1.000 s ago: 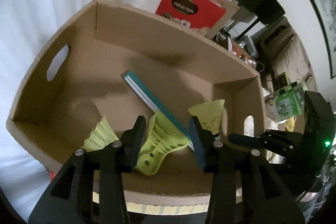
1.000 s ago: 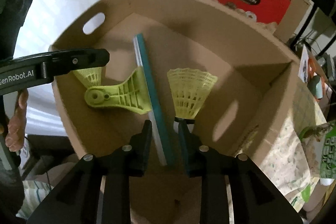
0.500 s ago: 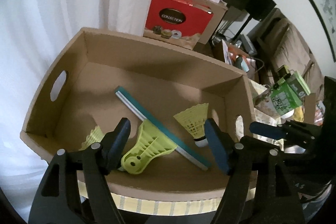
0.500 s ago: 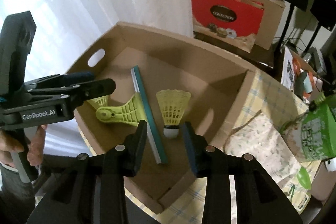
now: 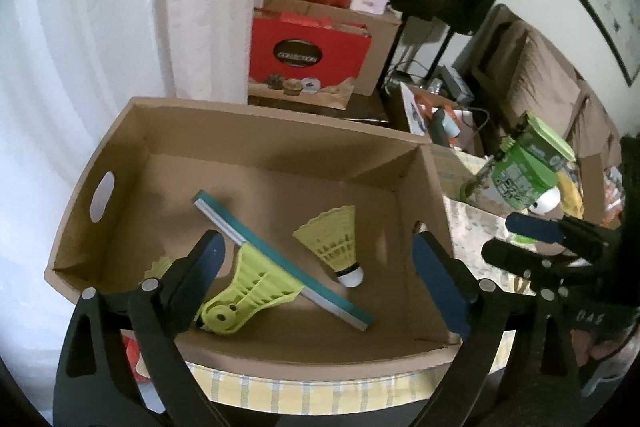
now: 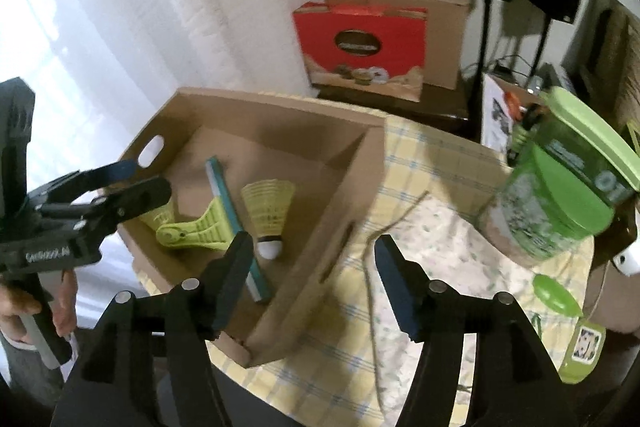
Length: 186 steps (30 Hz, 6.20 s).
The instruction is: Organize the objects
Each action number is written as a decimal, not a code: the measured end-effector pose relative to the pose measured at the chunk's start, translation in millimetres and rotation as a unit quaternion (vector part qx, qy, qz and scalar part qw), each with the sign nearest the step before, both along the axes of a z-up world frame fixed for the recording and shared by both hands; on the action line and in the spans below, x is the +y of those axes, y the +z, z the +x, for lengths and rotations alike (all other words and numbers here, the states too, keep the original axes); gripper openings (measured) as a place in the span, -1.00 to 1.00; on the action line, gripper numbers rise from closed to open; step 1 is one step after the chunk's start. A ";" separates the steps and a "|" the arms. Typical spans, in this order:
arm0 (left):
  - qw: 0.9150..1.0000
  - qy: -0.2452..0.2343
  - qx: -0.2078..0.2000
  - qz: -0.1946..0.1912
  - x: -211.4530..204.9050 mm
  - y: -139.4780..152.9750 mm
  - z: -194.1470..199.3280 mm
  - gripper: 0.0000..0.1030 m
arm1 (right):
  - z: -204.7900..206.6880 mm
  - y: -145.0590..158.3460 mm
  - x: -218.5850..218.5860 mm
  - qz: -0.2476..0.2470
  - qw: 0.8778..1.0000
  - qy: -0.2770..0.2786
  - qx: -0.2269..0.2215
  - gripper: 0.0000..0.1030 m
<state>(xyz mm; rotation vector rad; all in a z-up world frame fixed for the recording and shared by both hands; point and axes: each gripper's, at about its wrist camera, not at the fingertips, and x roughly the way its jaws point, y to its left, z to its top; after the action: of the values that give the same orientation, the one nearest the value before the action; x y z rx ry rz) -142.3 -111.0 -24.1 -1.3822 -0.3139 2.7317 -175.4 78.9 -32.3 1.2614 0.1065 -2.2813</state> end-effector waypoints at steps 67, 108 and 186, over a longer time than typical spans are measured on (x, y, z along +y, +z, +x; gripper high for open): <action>0.971 -0.224 -0.009 -0.085 246.2 -68.6 25.9 1.00 | 34.6 -35.9 247.1 0.007 0.966 -0.258 0.027 0.98; 0.980 -0.193 0.051 -0.007 206.0 -2.0 18.7 -0.93 | 23.6 -74.9 268.5 -0.024 0.963 -0.266 -0.030 0.11; 0.987 -0.055 0.146 -0.031 57.6 143.7 6.4 -0.93 | 19.9 66.4 94.2 -0.011 0.993 -0.088 0.078 -0.64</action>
<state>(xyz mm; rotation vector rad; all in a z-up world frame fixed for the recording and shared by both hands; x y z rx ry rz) -135.9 -53.3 119.6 -0.9565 -0.1295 2.8183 -155.6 173.2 34.1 1.1181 0.0269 -2.5242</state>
